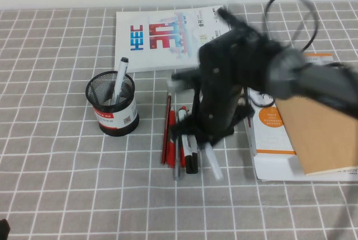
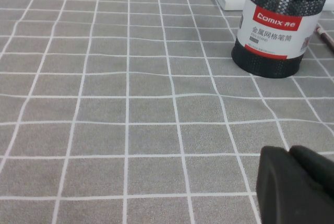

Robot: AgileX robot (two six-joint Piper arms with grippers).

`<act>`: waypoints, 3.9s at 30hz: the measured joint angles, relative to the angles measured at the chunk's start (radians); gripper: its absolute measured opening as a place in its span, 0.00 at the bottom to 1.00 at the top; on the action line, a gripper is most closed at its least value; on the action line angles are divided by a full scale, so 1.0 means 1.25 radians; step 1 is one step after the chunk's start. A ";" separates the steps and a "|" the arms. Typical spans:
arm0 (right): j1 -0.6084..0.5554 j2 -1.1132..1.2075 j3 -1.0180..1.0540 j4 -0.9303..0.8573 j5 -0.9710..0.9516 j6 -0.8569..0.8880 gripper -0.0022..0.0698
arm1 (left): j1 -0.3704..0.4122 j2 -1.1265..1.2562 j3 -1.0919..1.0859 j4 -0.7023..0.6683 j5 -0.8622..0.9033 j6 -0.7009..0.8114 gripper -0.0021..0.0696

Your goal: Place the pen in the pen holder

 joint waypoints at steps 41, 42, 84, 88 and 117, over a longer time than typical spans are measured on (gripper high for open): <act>0.074 0.109 0.082 -0.306 -1.291 0.017 0.37 | 0.000 0.000 0.000 0.000 0.000 0.000 0.02; 0.074 0.109 0.081 -0.306 -1.286 0.017 0.39 | 0.000 0.000 0.000 0.000 0.000 0.000 0.02; 0.074 -0.981 0.896 -0.362 -0.698 0.020 0.01 | 0.000 0.000 0.000 0.000 0.000 0.000 0.02; 0.035 -1.076 0.939 -0.362 -0.666 0.019 0.01 | 0.000 0.000 0.000 0.000 0.000 0.000 0.02; -0.503 -1.587 1.370 -0.187 -0.857 -0.211 0.01 | 0.000 0.000 0.000 0.000 0.000 0.000 0.02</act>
